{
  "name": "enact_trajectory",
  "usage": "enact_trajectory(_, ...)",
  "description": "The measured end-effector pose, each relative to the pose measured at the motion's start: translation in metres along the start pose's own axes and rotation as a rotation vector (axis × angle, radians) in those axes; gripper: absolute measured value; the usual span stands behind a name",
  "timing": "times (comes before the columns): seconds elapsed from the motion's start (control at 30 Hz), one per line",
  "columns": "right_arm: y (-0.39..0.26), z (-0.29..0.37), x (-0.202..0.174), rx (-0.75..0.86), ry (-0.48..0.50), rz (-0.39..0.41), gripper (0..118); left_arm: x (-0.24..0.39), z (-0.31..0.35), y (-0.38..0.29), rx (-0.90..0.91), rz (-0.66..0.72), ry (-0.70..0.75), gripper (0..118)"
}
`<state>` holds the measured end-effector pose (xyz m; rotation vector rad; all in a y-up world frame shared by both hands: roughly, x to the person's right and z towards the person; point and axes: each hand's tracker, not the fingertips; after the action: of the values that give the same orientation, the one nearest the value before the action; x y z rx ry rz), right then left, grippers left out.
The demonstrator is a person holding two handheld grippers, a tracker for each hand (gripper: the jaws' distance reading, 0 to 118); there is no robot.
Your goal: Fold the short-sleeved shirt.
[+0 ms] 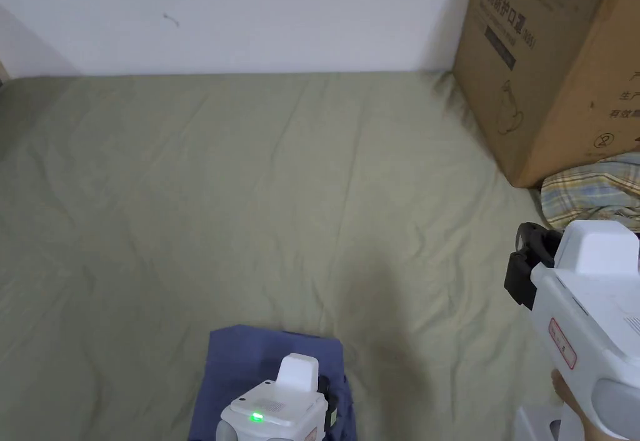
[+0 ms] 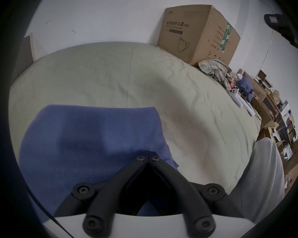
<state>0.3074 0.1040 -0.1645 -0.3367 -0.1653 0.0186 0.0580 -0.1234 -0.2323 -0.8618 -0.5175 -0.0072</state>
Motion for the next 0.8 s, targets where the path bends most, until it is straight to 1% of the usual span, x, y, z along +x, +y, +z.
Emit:
enact_trajectory(0.23,-0.004,0.0,0.008,-0.012,-0.022,-0.009,0,0.006,-0.003,-0.004,0.02,-0.027,0.018,0)
enact_trajectory(0.3,-0.003,0.002,0.007,-0.008,-0.022,-0.012,0,0.008,0.01,0.003,0.016,-0.023,0.01,0)
enact_trajectory(0.33,-0.002,0.004,0.006,-0.005,-0.02,-0.013,0,0.009,0.017,0.005,0.042,-0.024,0.009,0)
enact_trajectory(0.4,0.002,0.008,0.004,0.008,-0.014,-0.011,0,0.005,0.034,0.012,0.158,-0.058,-0.032,0)
enact_trajectory(0.47,0.006,0.011,0.0,0.023,-0.008,-0.009,0,0.003,0.052,0.029,0.206,-0.075,-0.005,0)
enact_trajectory(0.6,0.016,0.018,-0.011,0.064,0.011,-0.018,0,-0.015,0.107,0.073,0.372,-0.069,0.009,0)
enact_trajectory(0.7,0.023,0.024,-0.021,0.099,0.025,-0.019,0,-0.028,0.151,0.102,0.508,-0.128,0.098,0)
enact_trajectory(0.8,0.031,0.028,-0.032,0.125,0.04,-0.02,0,-0.048,0.186,0.124,0.61,-0.114,0.166,0)
